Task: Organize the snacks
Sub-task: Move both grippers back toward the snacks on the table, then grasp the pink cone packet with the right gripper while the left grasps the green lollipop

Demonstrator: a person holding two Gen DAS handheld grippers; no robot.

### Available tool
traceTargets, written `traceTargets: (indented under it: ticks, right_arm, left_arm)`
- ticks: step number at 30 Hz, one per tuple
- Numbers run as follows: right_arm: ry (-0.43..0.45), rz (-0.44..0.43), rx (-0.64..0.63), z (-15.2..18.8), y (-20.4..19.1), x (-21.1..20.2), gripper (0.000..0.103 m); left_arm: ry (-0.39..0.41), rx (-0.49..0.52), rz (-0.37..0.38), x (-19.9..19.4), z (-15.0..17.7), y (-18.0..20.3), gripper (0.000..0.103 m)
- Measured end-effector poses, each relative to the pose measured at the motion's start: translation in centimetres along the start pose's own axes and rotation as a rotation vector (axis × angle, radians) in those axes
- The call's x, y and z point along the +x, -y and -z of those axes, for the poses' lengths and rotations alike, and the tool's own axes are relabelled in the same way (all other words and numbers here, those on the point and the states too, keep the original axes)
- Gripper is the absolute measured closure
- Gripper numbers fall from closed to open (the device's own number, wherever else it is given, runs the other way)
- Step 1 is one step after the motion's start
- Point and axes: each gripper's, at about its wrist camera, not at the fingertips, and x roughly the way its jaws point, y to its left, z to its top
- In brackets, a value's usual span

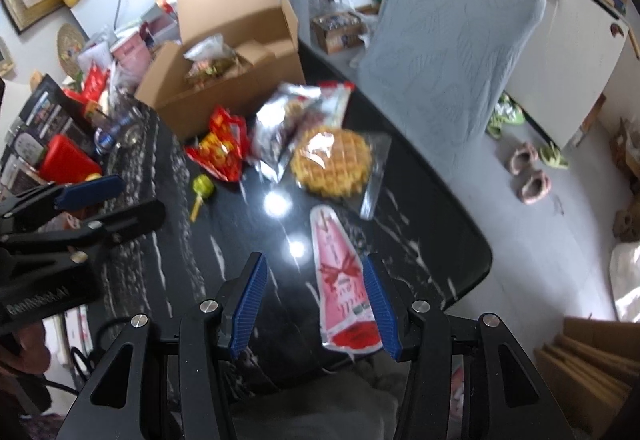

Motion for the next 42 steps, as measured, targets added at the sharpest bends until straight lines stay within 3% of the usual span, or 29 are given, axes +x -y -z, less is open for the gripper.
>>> traceTargets:
  ticks: [5, 13, 26, 27, 28, 33, 42]
  right_arm:
    - [-0.071, 0.0, -0.008, 1.0, 0.5, 3.1, 0.053]
    - [-0.176, 0.044, -0.037, 2.0, 1.1, 7.6, 0.053]
    - [-0.202, 0.164, -0.104, 1.9, 0.5, 10.0, 0.043]
    - [-0.201, 0.169, -0.103, 1.9, 0.4, 10.0, 0.045]
    - [-0.188, 0.167, -0.106, 1.9, 0.5, 9.9, 0.057]
    - [-0.17, 0.178, -0.113, 1.9, 0.8, 9.6, 0.074]
    - [-0.173, 0.119, -0.077, 1.4, 2.4, 9.8, 0.075]
  left_arm:
    - [-0.075, -0.045, -0.011, 2.6, 1.0, -1.1, 0.038]
    - [-0.131, -0.076, -0.047, 4.9, 1.9, -2.3, 0.038]
    - [-0.145, -0.145, -0.091, 7.4, 0.9, -4.7, 0.038]
    - [-0.143, -0.148, -0.099, 7.6, 0.7, -4.9, 0.038]
    - [-0.142, -0.15, -0.102, 7.8, 0.6, -5.0, 0.038]
    - [-0.14, -0.171, -0.133, 9.0, -0.2, -6.0, 0.038]
    - [-0.126, -0.196, -0.189, 11.5, -1.5, -7.3, 0.038]
